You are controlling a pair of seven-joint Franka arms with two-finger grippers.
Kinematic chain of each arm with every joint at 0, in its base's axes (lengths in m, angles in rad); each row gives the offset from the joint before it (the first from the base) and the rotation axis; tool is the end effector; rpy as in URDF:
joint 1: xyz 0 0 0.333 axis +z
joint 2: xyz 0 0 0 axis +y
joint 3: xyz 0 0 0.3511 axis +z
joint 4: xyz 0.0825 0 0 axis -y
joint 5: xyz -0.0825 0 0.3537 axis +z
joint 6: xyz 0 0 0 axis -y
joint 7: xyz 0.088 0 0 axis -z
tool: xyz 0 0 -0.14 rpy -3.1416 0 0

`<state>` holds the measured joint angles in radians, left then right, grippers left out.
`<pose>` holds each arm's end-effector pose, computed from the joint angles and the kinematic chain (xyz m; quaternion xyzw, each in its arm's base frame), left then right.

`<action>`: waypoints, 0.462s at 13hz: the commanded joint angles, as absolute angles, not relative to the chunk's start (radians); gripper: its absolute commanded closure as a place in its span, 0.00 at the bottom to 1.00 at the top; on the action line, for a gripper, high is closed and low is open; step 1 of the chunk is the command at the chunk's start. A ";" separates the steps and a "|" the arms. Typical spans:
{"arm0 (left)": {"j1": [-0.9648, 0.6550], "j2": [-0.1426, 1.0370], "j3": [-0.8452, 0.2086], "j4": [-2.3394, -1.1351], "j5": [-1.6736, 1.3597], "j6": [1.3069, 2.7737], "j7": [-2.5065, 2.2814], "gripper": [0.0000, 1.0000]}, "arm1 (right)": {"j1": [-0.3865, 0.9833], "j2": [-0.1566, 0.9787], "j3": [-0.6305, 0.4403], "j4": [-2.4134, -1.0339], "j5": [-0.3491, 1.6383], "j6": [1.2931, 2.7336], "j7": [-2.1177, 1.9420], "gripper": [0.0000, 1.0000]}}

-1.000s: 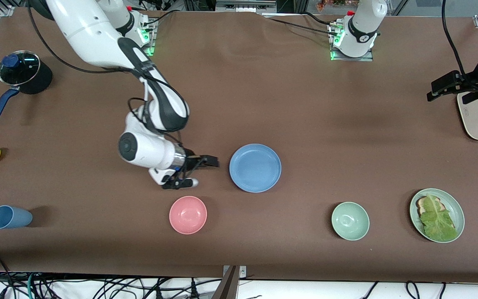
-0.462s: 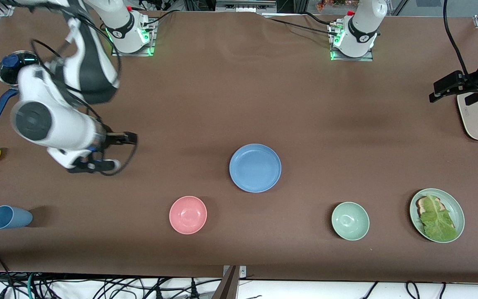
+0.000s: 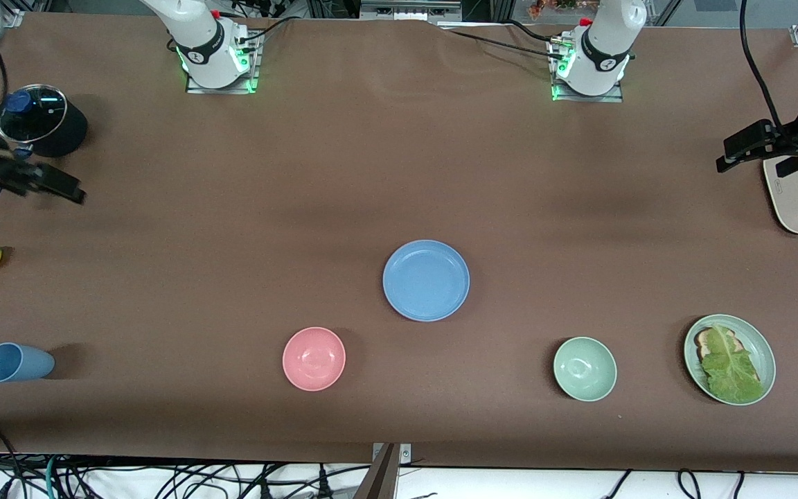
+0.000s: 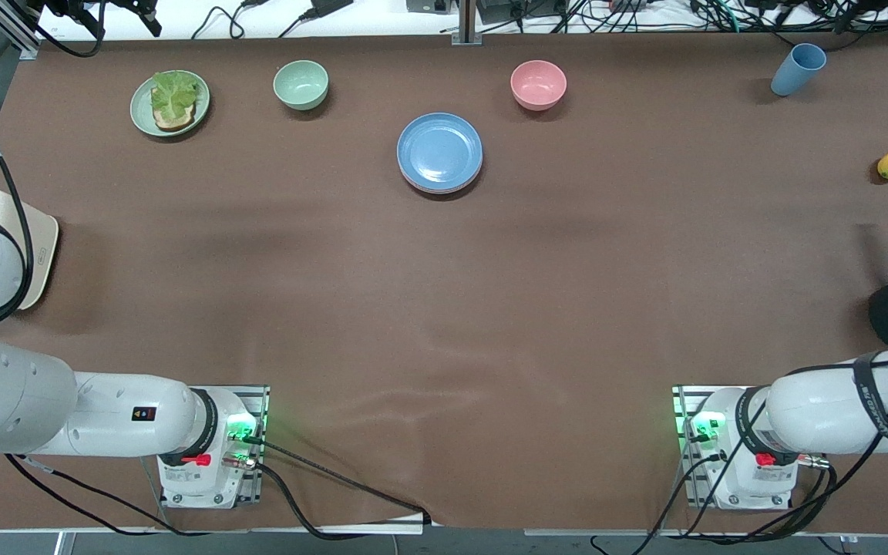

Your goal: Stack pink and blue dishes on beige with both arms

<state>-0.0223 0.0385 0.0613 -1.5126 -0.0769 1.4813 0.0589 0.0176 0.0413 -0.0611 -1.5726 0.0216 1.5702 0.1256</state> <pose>0.5260 0.0085 0.6248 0.9986 -0.0120 -0.0330 0.0389 0.5353 -0.0196 0.6039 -0.9961 0.0847 0.0222 0.0086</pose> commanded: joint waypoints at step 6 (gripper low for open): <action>-0.025 0.060 0.063 -1.482 -0.063 1.473 0.061 0.00 | -0.006 -0.083 -0.051 -1.709 -0.014 1.595 0.017 0.00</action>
